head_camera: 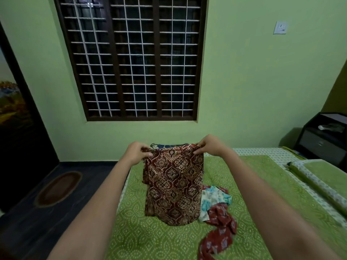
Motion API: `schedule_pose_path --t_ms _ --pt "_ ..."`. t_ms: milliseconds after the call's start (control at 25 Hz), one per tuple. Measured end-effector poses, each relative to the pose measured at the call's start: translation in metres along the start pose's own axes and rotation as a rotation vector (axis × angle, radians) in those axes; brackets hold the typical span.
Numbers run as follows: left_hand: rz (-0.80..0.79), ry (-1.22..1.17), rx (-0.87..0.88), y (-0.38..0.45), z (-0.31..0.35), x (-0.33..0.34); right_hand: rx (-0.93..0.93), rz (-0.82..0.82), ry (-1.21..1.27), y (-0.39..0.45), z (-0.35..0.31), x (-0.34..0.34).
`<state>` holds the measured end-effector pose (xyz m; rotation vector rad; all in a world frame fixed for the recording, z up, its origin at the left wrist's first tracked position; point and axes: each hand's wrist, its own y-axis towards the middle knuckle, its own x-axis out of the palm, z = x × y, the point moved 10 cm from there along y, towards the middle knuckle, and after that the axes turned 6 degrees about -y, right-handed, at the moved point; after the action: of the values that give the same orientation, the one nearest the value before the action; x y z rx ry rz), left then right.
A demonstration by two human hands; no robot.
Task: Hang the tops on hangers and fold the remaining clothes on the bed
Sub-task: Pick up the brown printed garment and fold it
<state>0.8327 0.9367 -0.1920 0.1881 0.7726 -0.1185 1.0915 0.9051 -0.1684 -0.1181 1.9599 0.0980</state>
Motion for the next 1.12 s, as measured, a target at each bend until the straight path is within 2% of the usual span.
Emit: schedule_pose_path --t_ms 120,240,360,440,520,680,840,920,960,1040,1120 --pt "-0.013 0.174 -0.004 0.006 -0.013 0.028 0.124 0.098 0.065 0.011 0.024 0.034" --pt "0.103 0.281 0.030 0.006 -0.018 0.033 0.217 0.233 0.018 0.014 0.046 0.050" --pt "0.116 0.272 0.086 -0.006 -0.034 0.053 0.140 0.308 -0.157 0.008 0.049 0.076" --pt "-0.025 0.272 0.073 -0.020 -0.070 0.098 0.082 0.239 -0.229 -0.003 0.058 0.121" --pt "-0.196 0.292 0.050 -0.053 -0.114 0.153 0.072 0.093 -0.240 -0.025 0.078 0.186" --pt "-0.508 0.388 0.039 -0.144 -0.227 0.293 0.046 -0.103 -0.150 -0.087 0.132 0.365" --pt "-0.914 0.471 -0.030 -0.256 -0.338 0.430 0.049 -0.545 -0.249 -0.181 0.181 0.549" --pt "-0.913 0.435 -0.112 -0.289 -0.367 0.457 0.051 -0.665 -0.260 -0.214 0.190 0.595" --pt "-0.900 0.418 -0.172 -0.296 -0.375 0.463 0.078 -0.643 -0.233 -0.214 0.193 0.604" --pt "-0.760 0.368 -0.181 -0.281 -0.380 0.476 0.163 -0.520 -0.075 -0.187 0.201 0.619" --pt "-0.550 0.325 -0.152 -0.235 -0.375 0.494 0.196 -0.385 -0.015 -0.138 0.192 0.628"
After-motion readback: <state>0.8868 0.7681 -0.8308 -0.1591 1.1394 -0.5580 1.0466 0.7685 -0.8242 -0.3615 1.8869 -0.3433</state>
